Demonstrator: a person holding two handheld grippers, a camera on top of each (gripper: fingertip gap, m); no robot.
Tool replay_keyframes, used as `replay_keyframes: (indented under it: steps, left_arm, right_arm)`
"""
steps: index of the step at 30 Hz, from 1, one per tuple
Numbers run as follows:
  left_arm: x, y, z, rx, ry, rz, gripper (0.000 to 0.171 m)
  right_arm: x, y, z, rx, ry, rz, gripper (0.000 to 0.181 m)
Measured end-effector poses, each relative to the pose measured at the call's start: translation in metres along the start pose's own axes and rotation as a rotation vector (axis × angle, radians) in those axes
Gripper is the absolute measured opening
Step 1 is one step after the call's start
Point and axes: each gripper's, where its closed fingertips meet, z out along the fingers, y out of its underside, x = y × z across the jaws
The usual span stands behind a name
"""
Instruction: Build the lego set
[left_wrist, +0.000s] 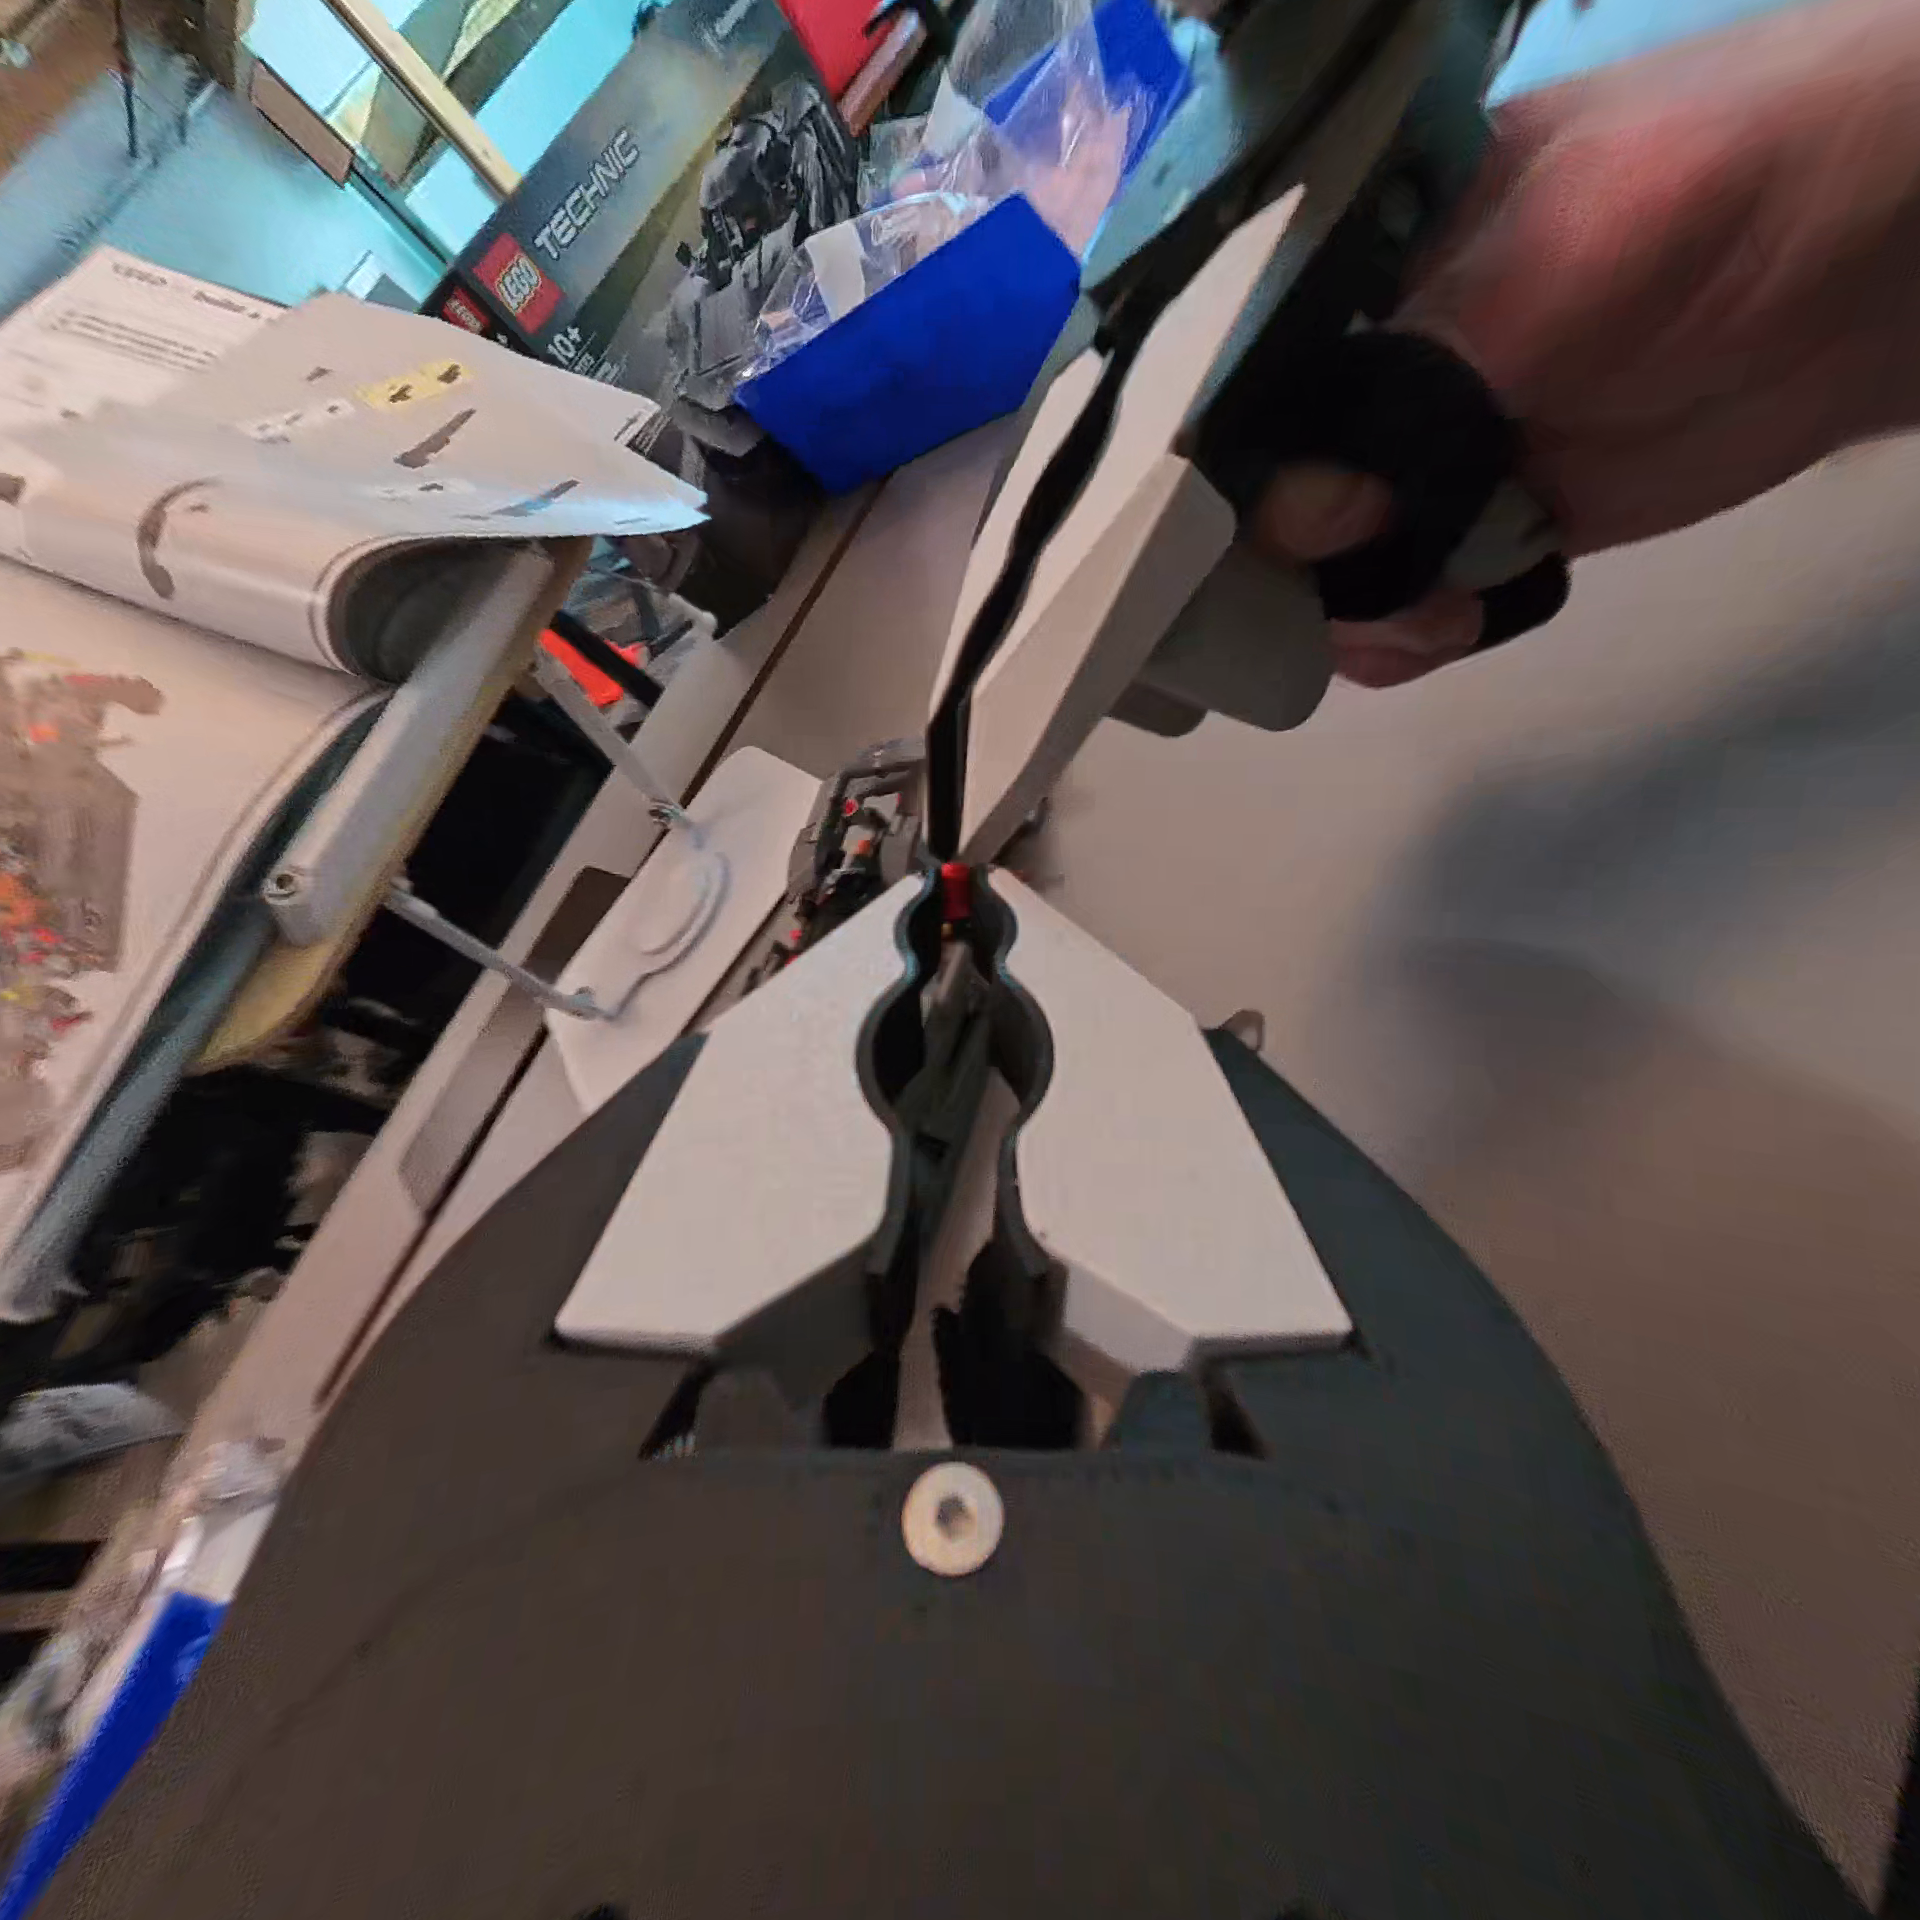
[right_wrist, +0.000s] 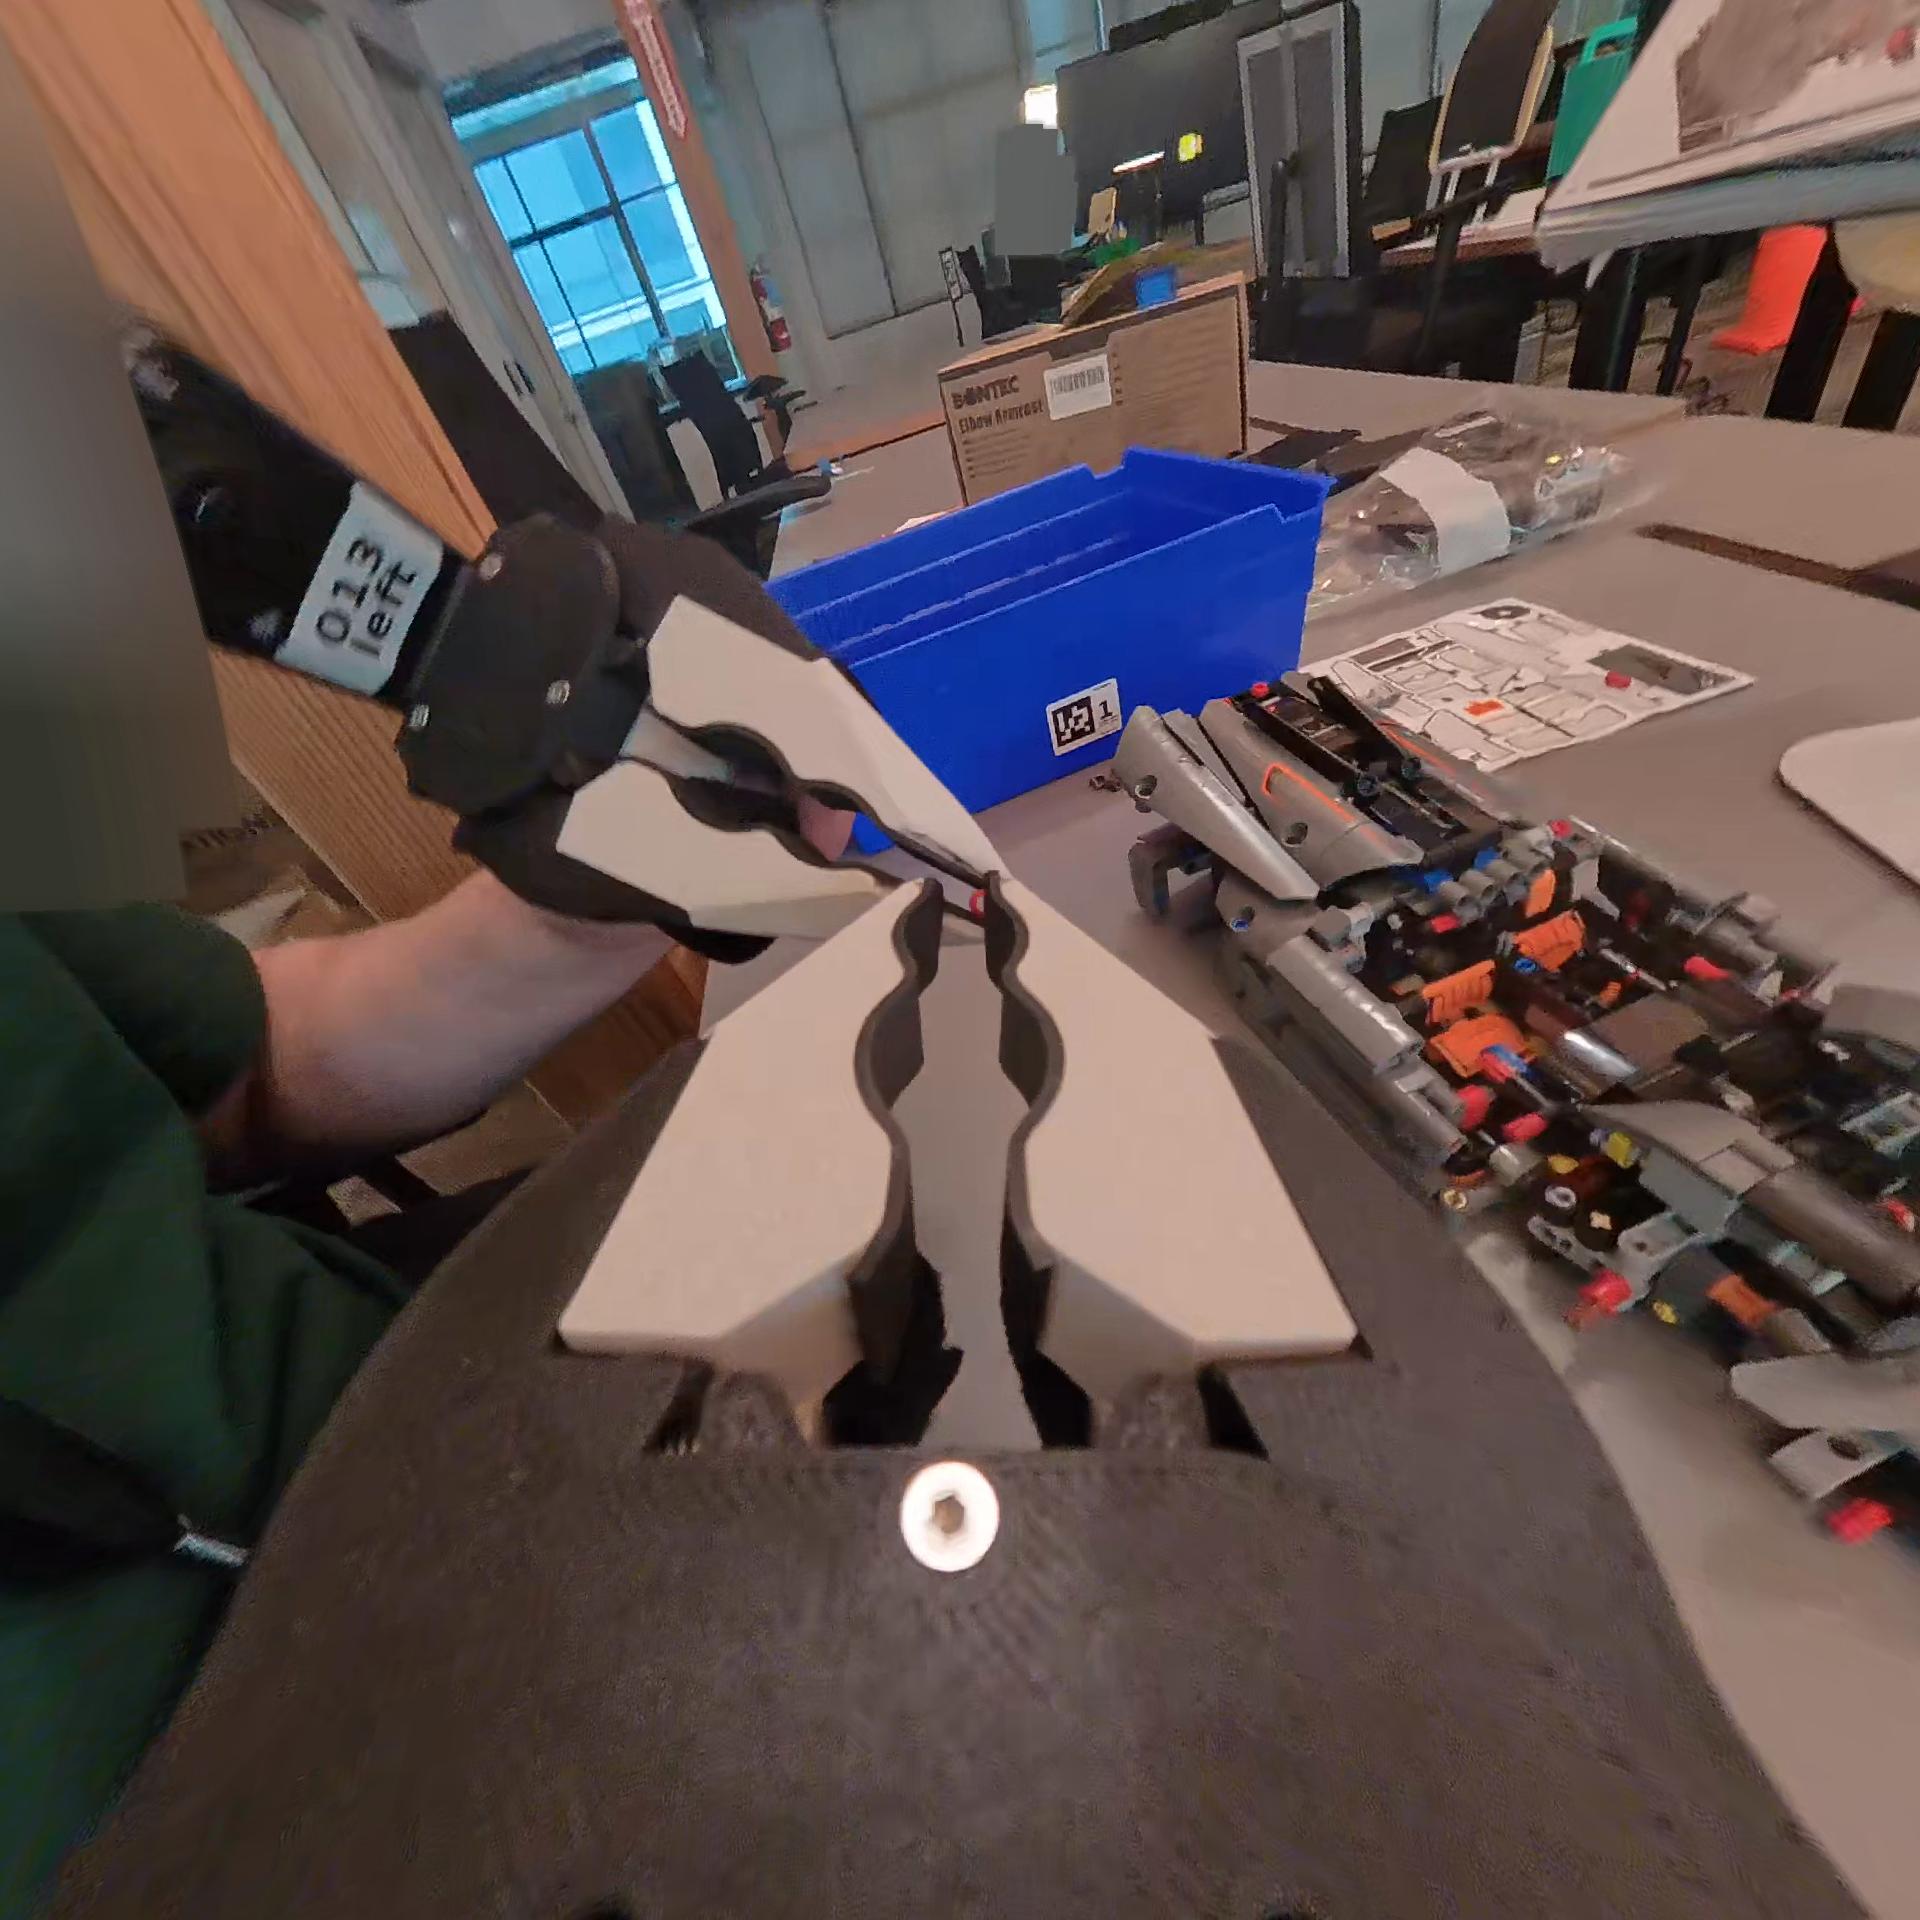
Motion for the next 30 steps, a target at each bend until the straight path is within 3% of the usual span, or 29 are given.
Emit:
replay_keyframes:
  steps: [7, 18, 30]
  left_arm:
    - [-0.001, 0.005, 0.009, -0.09, -0.059, 0.229, 0.003]
    - [0.001, 0.009, 0.014, -0.116, -0.076, 0.38, 0.002]
    - [-0.002, 0.005, 0.022, -0.119, -0.116, 0.516, 0.002]
  right_arm:
    - [0.011, 0.008, -0.003, -0.028, 0.012, 0.137, 0.012]
    - [0.019, 0.011, -0.002, 0.031, -0.074, 0.36, 0.008]
    - [0.026, 0.012, -0.007, 0.054, -0.089, 0.364, 0.003]
